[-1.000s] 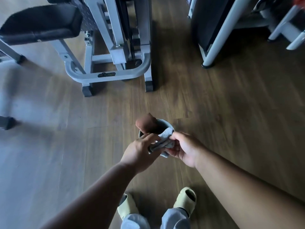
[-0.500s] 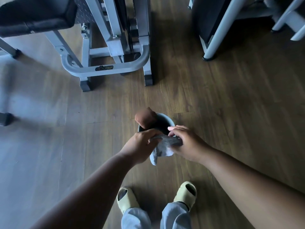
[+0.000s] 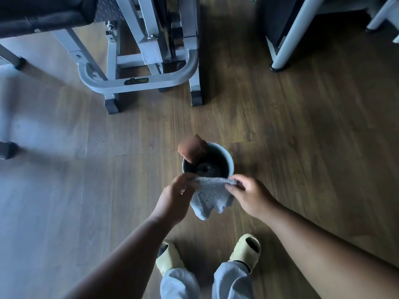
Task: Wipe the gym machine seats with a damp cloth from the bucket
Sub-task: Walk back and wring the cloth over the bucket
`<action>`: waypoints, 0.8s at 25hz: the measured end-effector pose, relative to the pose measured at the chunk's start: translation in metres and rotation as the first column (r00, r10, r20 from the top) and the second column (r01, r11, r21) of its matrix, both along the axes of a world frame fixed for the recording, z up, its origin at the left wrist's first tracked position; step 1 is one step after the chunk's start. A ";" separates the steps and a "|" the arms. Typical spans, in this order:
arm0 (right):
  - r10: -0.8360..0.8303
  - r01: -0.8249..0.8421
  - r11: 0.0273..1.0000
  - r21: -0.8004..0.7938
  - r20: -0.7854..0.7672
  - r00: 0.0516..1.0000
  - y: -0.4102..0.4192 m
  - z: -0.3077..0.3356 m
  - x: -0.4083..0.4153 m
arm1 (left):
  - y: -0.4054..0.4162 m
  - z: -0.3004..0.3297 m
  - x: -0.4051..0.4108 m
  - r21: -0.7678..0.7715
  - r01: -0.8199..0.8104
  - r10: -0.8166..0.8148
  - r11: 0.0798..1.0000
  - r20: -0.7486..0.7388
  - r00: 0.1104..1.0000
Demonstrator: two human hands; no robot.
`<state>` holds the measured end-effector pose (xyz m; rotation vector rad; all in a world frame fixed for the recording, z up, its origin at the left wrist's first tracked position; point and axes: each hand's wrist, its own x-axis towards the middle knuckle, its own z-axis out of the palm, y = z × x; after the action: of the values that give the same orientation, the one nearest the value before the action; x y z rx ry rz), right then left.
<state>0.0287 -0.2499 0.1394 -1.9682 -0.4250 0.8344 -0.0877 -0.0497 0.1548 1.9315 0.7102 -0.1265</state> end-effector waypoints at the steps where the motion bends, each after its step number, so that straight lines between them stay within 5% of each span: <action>1: -0.075 0.083 0.995 0.048 -0.159 0.984 0.003 -0.005 -0.001 | 0.000 -0.003 0.001 -0.150 -0.027 0.025 0.988 -0.011 1.000; 4: -0.232 0.288 0.955 0.072 -0.424 0.876 0.009 -0.019 0.006 | 0.005 -0.018 0.007 -0.354 0.050 -0.079 0.934 -0.069 0.994; 9: -0.355 0.413 0.909 0.051 -0.426 0.832 0.020 -0.026 0.019 | 0.002 -0.033 0.026 -0.571 -0.198 0.171 0.797 -0.101 0.980; 14: -0.445 0.511 0.859 -0.030 -0.539 0.716 0.023 -0.038 0.018 | 0.004 -0.047 0.030 -0.708 -0.130 0.144 0.695 -0.040 0.989; 17: -0.348 0.420 0.908 -0.009 -0.577 0.739 0.013 -0.053 0.016 | 0.011 -0.067 0.021 -0.546 0.001 -0.028 0.838 -0.041 0.999; 20: -0.233 0.206 0.972 -0.113 -0.358 0.904 0.006 -0.086 0.009 | 0.008 -0.103 0.007 -0.381 0.050 -0.104 0.923 -0.123 0.987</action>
<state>0.0380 -0.2443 0.0530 -1.8277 0.0504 1.0563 -0.0810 -0.0413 0.0515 1.5891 0.6480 -0.4229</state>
